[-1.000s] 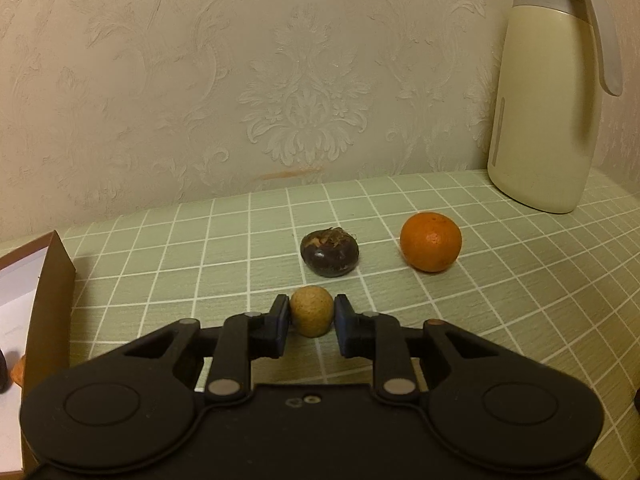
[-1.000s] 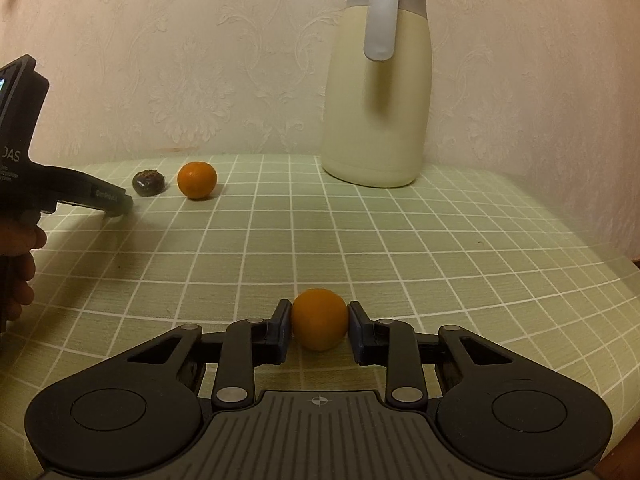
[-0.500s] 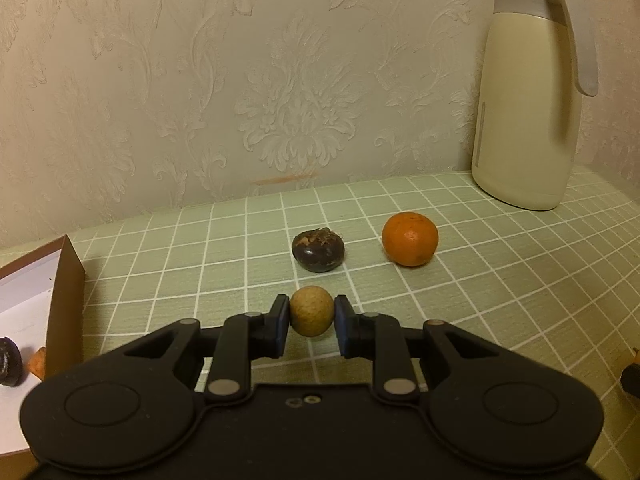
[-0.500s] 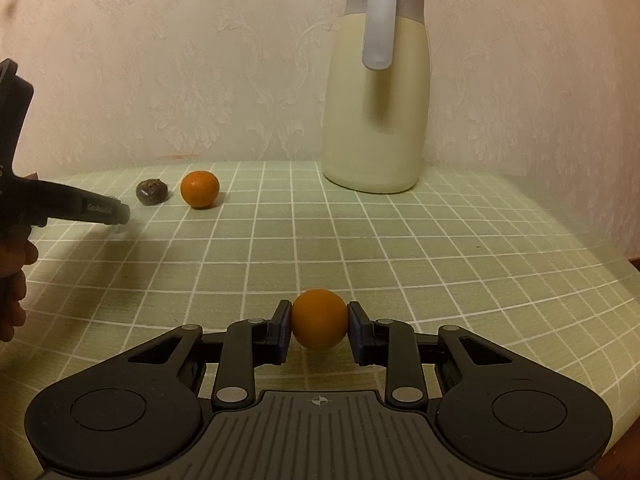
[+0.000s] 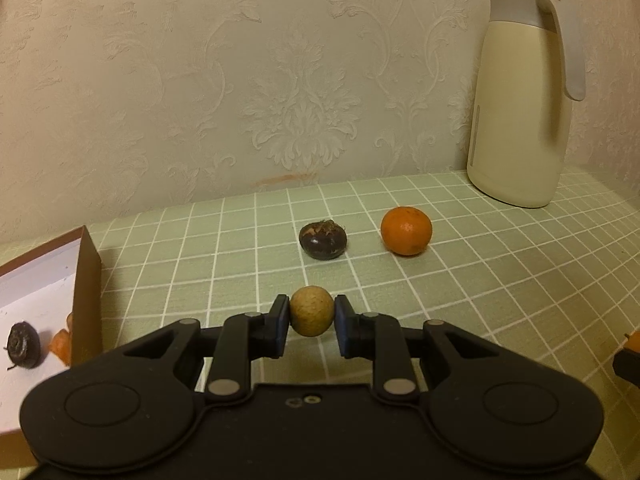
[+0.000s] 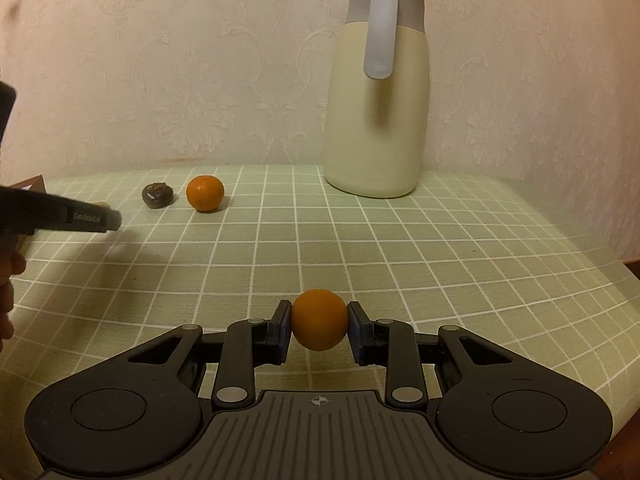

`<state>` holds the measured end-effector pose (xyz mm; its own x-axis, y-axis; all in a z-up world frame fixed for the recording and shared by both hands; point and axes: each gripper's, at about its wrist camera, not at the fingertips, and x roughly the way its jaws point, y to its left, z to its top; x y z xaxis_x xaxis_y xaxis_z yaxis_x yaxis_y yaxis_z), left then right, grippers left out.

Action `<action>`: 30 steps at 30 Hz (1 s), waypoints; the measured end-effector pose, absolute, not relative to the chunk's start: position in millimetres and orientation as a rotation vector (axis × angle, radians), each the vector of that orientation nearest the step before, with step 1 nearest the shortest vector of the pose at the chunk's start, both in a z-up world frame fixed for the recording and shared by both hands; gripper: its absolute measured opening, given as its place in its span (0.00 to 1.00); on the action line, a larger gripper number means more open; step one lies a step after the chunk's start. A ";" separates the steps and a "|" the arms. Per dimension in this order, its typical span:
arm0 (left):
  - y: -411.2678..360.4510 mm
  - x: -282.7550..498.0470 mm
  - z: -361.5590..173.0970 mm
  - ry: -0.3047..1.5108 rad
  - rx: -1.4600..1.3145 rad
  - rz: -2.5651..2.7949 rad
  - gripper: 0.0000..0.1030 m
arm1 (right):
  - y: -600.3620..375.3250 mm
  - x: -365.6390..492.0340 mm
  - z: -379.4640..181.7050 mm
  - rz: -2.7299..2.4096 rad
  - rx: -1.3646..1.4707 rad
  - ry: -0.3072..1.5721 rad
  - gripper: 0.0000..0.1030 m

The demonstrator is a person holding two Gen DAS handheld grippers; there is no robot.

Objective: Organize fruits

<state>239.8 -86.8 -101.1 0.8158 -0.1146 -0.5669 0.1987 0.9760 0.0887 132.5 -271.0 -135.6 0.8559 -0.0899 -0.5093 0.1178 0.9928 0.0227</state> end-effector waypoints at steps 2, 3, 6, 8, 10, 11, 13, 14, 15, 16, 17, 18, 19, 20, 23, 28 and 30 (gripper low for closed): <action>-84.9 231.1 -98.8 0.596 0.142 -0.169 0.14 | -270.8 131.6 -133.3 -0.108 0.052 0.531 0.29; -84.3 226.2 -97.1 0.596 0.142 -0.171 0.14 | -270.5 130.1 -131.9 -0.107 0.051 0.530 0.29; -81.6 210.8 -91.6 0.595 0.135 -0.172 0.14 | -268.5 124.7 -126.0 -0.100 0.050 0.527 0.29; -79.9 199.5 -87.5 0.593 0.131 -0.172 0.14 | -266.1 119.7 -121.3 -0.094 0.048 0.522 0.29; -78.0 187.6 -83.8 0.592 0.130 -0.173 0.14 | -263.2 114.1 -115.6 -0.084 0.044 0.515 0.29; -76.8 182.4 -81.8 0.591 0.128 -0.173 0.14 | -261.5 111.0 -113.0 -0.079 0.041 0.512 0.29; -73.2 170.4 -77.8 0.588 0.123 -0.170 0.14 | -258.7 104.6 -107.0 -0.069 0.038 0.506 0.29; -71.2 165.0 -75.7 0.586 0.121 -0.168 0.14 | -257.1 101.0 -104.1 -0.064 0.036 0.504 0.29; -69.2 160.1 -73.9 0.583 0.119 -0.165 0.14 | -255.7 96.1 -102.1 -0.061 0.034 0.500 0.29; -66.3 154.0 -71.5 0.580 0.117 -0.162 0.14 | -254.3 92.5 -99.3 -0.057 0.032 0.498 0.29; -63.4 149.9 -69.3 0.578 0.115 -0.160 0.14 | -252.2 88.6 -96.9 -0.052 0.033 0.497 0.29; -60.9 145.2 -67.1 0.575 0.114 -0.157 0.14 | -249.9 84.4 -94.0 -0.046 0.031 0.494 0.29; -57.4 139.6 -64.9 0.572 0.114 -0.152 0.14 | -247.4 81.2 -91.8 -0.040 0.027 0.492 0.29; -54.6 134.6 -62.7 0.570 0.113 -0.148 0.14 | -244.4 77.4 -89.8 -0.033 0.023 0.489 0.29; -43.3 120.6 -57.7 0.564 0.108 -0.132 0.14 | -233.2 65.4 -83.3 -0.005 0.012 0.478 0.29; -20.2 101.5 -48.0 0.552 0.094 -0.099 0.14 | -210.8 54.3 -74.6 0.049 -0.009 0.463 0.29; -10.7 92.8 -43.9 0.544 0.090 -0.085 0.14 | -200.5 50.9 -71.3 0.073 -0.019 0.458 0.29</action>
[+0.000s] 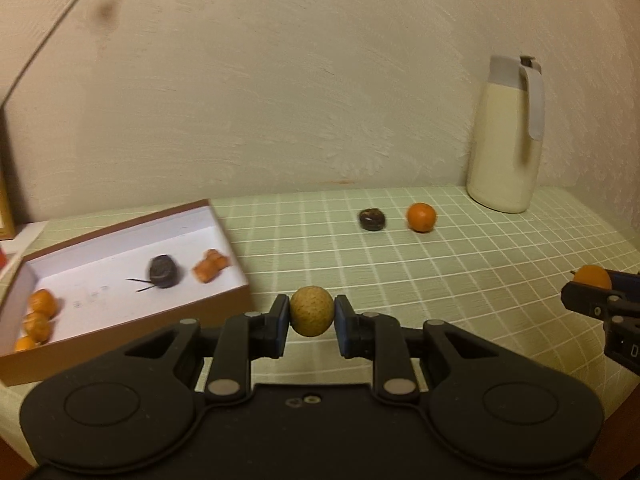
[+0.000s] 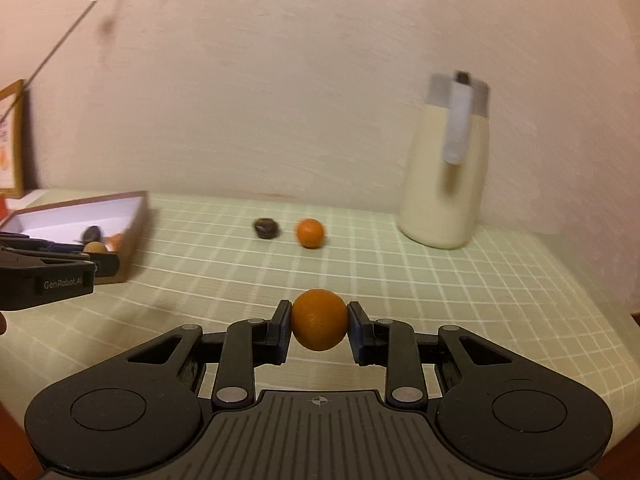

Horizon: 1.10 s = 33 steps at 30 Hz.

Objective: Organize fruits

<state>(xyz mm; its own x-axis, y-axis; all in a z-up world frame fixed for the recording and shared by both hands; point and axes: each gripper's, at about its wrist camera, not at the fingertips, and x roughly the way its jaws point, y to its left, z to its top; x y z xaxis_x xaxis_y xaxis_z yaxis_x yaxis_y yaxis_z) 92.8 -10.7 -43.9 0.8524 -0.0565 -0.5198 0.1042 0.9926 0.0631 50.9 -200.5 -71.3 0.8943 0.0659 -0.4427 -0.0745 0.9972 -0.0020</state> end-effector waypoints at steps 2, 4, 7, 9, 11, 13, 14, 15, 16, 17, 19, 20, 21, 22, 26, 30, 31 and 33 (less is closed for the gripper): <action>-0.6 85.1 -40.2 0.538 0.081 -0.071 0.14 | -189.2 47.6 -66.3 0.100 -0.028 0.453 0.29; 9.8 77.3 -36.6 0.530 0.077 -0.055 0.14 | -176.8 44.5 -61.9 0.129 -0.038 0.447 0.29; 26.1 66.3 -33.1 0.526 0.067 -0.028 0.14 | -156.7 40.7 -54.9 0.179 -0.053 0.436 0.29; 36.9 59.3 -30.0 0.520 0.059 -0.008 0.14 | -142.1 39.0 -50.1 0.215 -0.065 0.428 0.29; 49.1 53.0 -26.5 0.515 0.047 0.012 0.14 | -129.1 38.8 -45.7 0.248 -0.074 0.419 0.29; 60.7 47.5 -22.0 0.506 0.040 0.034 0.14 | -115.4 38.9 -41.6 0.278 -0.081 0.409 0.29; 65.3 45.0 -19.9 0.501 0.039 0.046 0.14 | -108.2 39.3 -39.4 0.294 -0.083 0.403 0.29; 71.0 43.0 -17.9 0.497 0.040 0.058 0.14 | -101.5 39.9 -37.5 0.310 -0.085 0.398 0.29; 76.7 40.3 -15.7 0.491 0.040 0.072 0.14 | -95.2 40.2 -35.4 0.325 -0.088 0.392 0.29; 81.2 39.0 -14.2 0.487 0.042 0.083 0.14 | -90.1 40.7 -33.2 0.337 -0.089 0.387 0.29; 92.1 35.3 -11.2 0.483 0.038 0.108 0.14 | -77.6 42.8 -30.0 0.365 -0.093 0.379 0.29; 96.6 34.1 -10.0 0.482 0.036 0.118 0.14 | -70.9 43.5 -28.4 0.380 -0.095 0.374 0.29; 101.4 33.0 -8.7 0.480 0.034 0.128 0.13 | -66.1 43.5 -27.7 0.391 -0.097 0.371 0.29; 106.3 31.4 -7.4 0.478 0.032 0.139 0.13 | -59.8 44.2 -26.6 0.405 -0.099 0.367 0.29; 126.4 26.9 -2.2 0.469 0.021 0.179 0.14 | -37.8 46.7 -19.9 0.450 -0.109 0.351 0.29; 142.6 25.4 2.8 0.461 0.012 0.210 0.14 | -21.5 49.5 -12.7 0.484 -0.115 0.331 0.29; 146.5 25.3 3.8 0.458 0.009 0.218 0.14 | -17.5 50.7 -11.5 0.490 -0.118 0.325 0.29; 152.2 26.1 5.3 0.454 0.003 0.229 0.14 | -11.2 52.4 -9.5 0.500 -0.123 0.316 0.29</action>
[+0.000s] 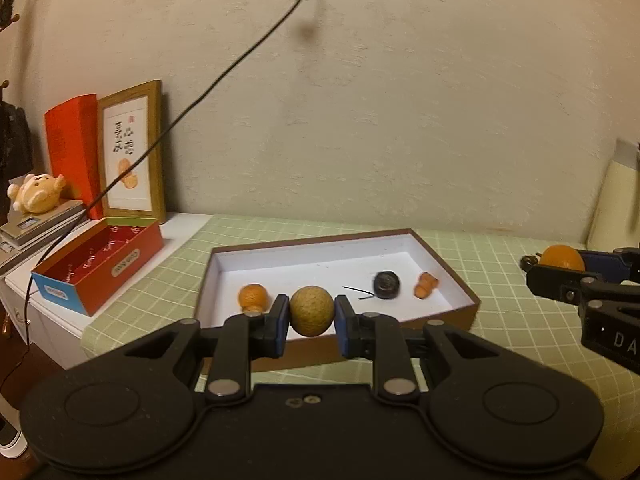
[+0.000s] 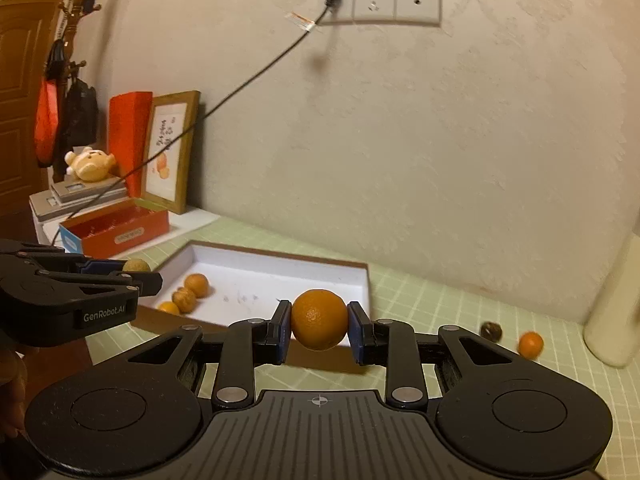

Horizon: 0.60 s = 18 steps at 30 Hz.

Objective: Organize fruits

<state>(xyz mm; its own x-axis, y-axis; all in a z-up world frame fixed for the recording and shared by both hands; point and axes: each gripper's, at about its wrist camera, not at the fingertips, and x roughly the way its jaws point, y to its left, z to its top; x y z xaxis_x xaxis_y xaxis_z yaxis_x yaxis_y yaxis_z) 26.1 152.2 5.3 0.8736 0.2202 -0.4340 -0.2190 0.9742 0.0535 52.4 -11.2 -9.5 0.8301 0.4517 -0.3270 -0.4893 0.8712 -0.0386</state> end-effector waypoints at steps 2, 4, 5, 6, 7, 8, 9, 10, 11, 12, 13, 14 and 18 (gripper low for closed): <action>156.3 25.8 7.2 0.448 -0.003 0.239 0.14 | -6.1 54.0 -6.5 0.509 -0.126 0.307 0.29; 159.4 26.0 8.9 0.443 -0.008 0.245 0.14 | -2.3 54.7 -4.0 0.516 -0.132 0.299 0.29; 160.6 26.0 9.8 0.438 -0.009 0.247 0.14 | -1.1 54.8 -2.9 0.518 -0.133 0.296 0.29; 162.8 26.9 10.4 0.434 -0.008 0.250 0.14 | 0.4 55.7 -1.9 0.521 -0.135 0.292 0.29; 164.4 28.2 11.4 0.432 -0.009 0.253 0.14 | 2.4 56.9 -0.7 0.524 -0.140 0.287 0.29; 166.1 29.4 12.4 0.429 -0.011 0.257 0.14 | 3.8 57.8 0.6 0.527 -0.144 0.282 0.29; 167.6 31.3 13.4 0.425 -0.011 0.261 0.14 | 5.8 59.6 2.4 0.529 -0.147 0.275 0.29; 168.5 32.9 14.2 0.422 -0.011 0.266 0.13 | 8.4 62.1 4.5 0.531 -0.147 0.268 0.29; 170.6 35.0 15.5 0.417 -0.013 0.271 0.14 | 9.9 64.5 6.4 0.532 -0.147 0.262 0.29; 172.6 36.9 17.0 0.412 -0.015 0.276 0.14 | 11.8 67.5 8.5 0.534 -0.148 0.256 0.29; 175.0 38.6 18.0 0.408 -0.016 0.281 0.14 | 12.9 70.1 10.3 0.537 -0.149 0.251 0.29; 177.0 41.0 19.5 0.404 -0.015 0.286 0.14 | 14.5 72.8 12.2 0.539 -0.151 0.245 0.29; 184.5 52.2 23.8 0.390 -0.014 0.303 0.14 | 21.2 87.9 18.0 0.546 -0.152 0.230 0.29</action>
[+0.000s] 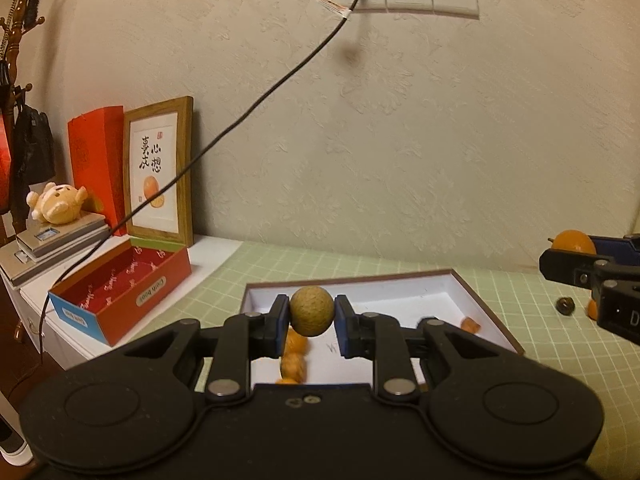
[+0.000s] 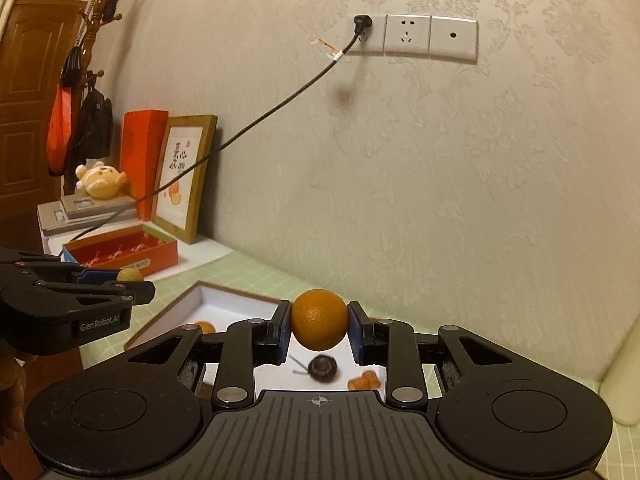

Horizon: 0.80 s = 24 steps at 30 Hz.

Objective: Organize fruits

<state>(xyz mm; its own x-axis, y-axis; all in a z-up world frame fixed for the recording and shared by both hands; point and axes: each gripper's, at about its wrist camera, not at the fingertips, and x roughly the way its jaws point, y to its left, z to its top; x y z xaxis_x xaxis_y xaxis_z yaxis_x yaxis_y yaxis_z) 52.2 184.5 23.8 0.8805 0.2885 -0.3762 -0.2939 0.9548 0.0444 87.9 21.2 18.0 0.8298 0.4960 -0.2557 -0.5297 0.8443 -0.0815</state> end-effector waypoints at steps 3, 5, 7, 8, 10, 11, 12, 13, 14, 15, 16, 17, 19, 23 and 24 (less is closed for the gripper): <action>190.4 61.0 25.3 0.381 -0.020 0.317 0.13 | 25.3 101.6 20.1 0.552 -0.147 0.232 0.29; 194.4 66.8 26.0 0.377 -0.028 0.325 0.14 | 27.3 110.5 20.5 0.556 -0.144 0.233 0.29; 198.2 73.3 26.3 0.373 -0.033 0.331 0.14 | 29.6 118.2 20.4 0.557 -0.144 0.234 0.29; 199.5 76.3 26.4 0.373 -0.034 0.333 0.13 | 30.3 121.9 19.9 0.557 -0.144 0.236 0.29; 201.9 82.8 25.8 0.372 -0.033 0.333 0.14 | 32.1 130.7 18.4 0.556 -0.143 0.240 0.29; 202.8 86.1 25.5 0.372 -0.031 0.333 0.14 | 33.0 134.5 17.4 0.556 -0.143 0.244 0.29; 203.6 89.7 25.0 0.373 -0.029 0.331 0.14 | 34.3 138.3 16.5 0.555 -0.145 0.249 0.29; 204.4 92.7 24.4 0.374 -0.028 0.330 0.14 | 35.7 143.1 15.1 0.554 -0.147 0.254 0.29; 205.3 96.2 23.5 0.376 -0.026 0.329 0.14 | 37.4 148.5 13.4 0.555 -0.149 0.262 0.29; 206.3 99.7 22.4 0.378 -0.024 0.329 0.14 | 39.2 154.0 11.8 0.556 -0.152 0.273 0.29; 207.3 103.3 21.0 0.382 -0.023 0.327 0.14 | 40.2 158.6 10.1 0.558 -0.154 0.281 0.29; 208.8 106.9 19.7 0.387 -0.023 0.327 0.14 | 41.5 163.6 9.3 0.561 -0.155 0.287 0.29; 210.8 112.8 17.5 0.390 -0.017 0.330 0.14 | 45.0 172.5 7.8 0.563 -0.160 0.294 0.29; 216.4 125.4 12.5 0.405 -0.019 0.332 0.14 | 52.4 190.4 7.2 0.568 -0.163 0.308 0.29; 217.4 128.2 10.9 0.409 -0.018 0.334 0.14 | 54.2 194.8 7.0 0.567 -0.162 0.313 0.29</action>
<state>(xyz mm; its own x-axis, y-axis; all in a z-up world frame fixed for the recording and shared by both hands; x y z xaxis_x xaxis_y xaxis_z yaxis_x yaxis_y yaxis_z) 128.2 217.4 10.9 0.8636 0.3151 -0.3935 -0.3225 0.9453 0.0492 194.8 54.2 7.0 0.7978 0.5018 -0.3343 -0.5506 0.8322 -0.0650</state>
